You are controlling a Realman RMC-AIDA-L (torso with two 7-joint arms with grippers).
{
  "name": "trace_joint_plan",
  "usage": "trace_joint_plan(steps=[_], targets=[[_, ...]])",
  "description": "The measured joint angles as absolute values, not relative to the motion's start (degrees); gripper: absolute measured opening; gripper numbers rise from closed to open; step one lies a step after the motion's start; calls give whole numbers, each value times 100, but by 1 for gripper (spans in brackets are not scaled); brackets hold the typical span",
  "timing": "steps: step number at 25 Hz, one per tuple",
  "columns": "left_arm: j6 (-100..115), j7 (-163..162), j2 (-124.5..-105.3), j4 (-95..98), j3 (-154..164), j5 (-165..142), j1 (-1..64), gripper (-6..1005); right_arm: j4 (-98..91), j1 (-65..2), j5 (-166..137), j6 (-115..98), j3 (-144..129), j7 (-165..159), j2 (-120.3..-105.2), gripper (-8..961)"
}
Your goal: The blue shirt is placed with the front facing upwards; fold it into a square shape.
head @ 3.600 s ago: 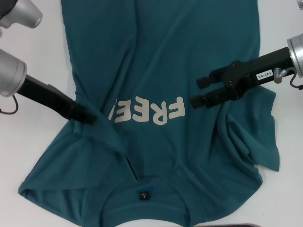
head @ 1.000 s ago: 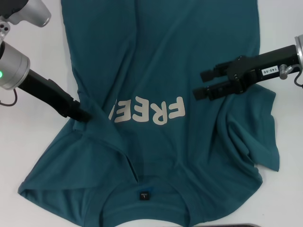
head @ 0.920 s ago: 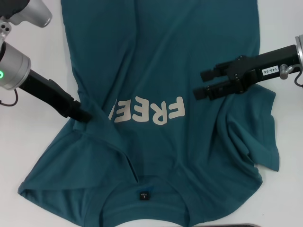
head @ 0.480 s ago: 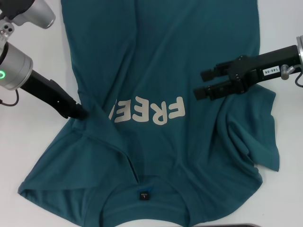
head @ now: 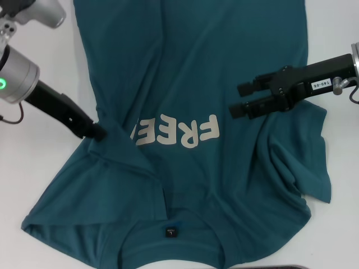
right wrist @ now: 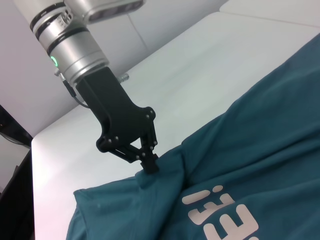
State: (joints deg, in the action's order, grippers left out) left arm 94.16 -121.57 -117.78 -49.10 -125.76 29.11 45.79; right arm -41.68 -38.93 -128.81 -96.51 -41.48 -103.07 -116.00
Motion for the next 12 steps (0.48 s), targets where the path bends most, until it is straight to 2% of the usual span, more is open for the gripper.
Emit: trace_joint_plan(steps=[5, 12], targets=[[9502, -12608, -11789, -4881, -12615, 2937, 4797, -2, -4174, -3893, -12875, -9651, -4148, -10253, -11609, 850], [9482, -13058, -11957, -4821, -12433, 2769, 5047, -1, -4158, -3864, -12875, -9649, -4075, -10140, -11610, 850]])
